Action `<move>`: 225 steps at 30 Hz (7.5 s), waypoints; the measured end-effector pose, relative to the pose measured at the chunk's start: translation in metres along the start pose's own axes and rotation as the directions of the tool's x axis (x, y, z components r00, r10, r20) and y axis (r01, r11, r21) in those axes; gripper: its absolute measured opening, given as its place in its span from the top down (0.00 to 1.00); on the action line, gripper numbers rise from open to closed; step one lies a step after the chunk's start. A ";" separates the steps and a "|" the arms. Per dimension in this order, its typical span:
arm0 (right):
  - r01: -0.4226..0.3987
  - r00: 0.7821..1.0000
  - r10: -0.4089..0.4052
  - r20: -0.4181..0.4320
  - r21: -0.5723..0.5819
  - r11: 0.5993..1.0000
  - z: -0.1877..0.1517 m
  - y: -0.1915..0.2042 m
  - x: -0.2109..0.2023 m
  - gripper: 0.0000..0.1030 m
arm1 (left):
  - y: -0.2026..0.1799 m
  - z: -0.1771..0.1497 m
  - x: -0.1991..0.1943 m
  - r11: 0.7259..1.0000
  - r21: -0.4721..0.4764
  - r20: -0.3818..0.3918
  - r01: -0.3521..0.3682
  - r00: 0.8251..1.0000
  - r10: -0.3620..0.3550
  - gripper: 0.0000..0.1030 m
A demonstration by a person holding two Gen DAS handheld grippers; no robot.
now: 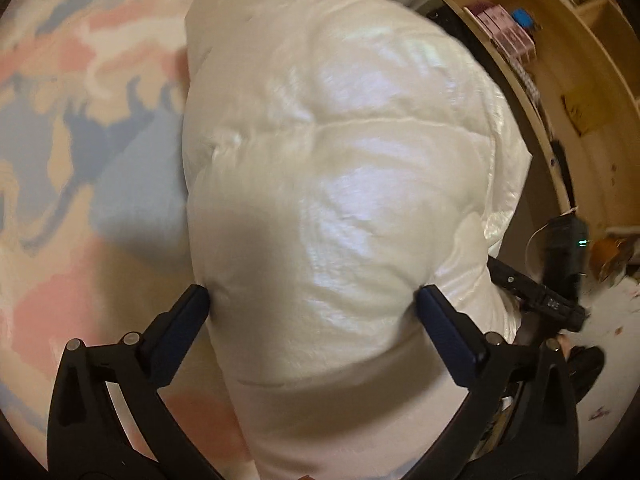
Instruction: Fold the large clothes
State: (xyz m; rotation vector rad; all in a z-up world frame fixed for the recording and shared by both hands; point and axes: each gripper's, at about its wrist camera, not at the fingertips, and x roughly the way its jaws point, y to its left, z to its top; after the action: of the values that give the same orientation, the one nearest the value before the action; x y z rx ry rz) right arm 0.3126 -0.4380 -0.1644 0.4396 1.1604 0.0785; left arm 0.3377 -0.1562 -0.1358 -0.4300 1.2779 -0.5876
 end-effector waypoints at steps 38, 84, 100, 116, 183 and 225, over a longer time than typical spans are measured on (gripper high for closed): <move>-0.396 0.903 0.384 0.194 0.028 0.918 -0.011 0.029 -0.141 0.52 | 0.014 -0.017 -0.146 0.978 0.166 0.267 0.125 0.949 -0.167 0.26; -0.238 0.949 0.287 0.131 -0.301 0.923 0.054 0.381 -0.039 0.13 | 0.317 0.064 -0.417 0.891 -0.004 0.522 -0.453 0.760 0.389 0.13; 0.069 0.942 0.088 0.324 -0.442 0.894 -0.108 0.390 -0.296 0.08 | 0.074 -0.077 -0.403 0.805 0.029 0.593 -0.593 0.658 0.464 0.13; 0.235 0.923 -0.127 0.363 -0.270 0.934 -0.259 0.249 -0.377 0.06 | -0.042 -0.229 -0.330 0.800 0.010 0.550 -0.599 0.672 0.496 0.12; 0.292 0.852 -0.179 0.492 -0.164 0.942 -0.373 0.224 -0.506 0.04 | -0.137 -0.320 -0.381 0.780 -0.019 0.579 -0.625 0.629 0.518 0.12; 0.298 0.853 -0.184 0.489 -0.166 0.940 -0.372 0.223 -0.507 0.04 | -0.132 -0.323 -0.380 0.772 -0.023 0.567 -0.636 0.628 0.534 0.12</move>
State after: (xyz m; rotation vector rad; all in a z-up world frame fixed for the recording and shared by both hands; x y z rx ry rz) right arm -0.1910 -0.2690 0.2385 0.0826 0.7058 -0.1066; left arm -0.0652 -0.0141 0.1543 0.0096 0.7215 0.0081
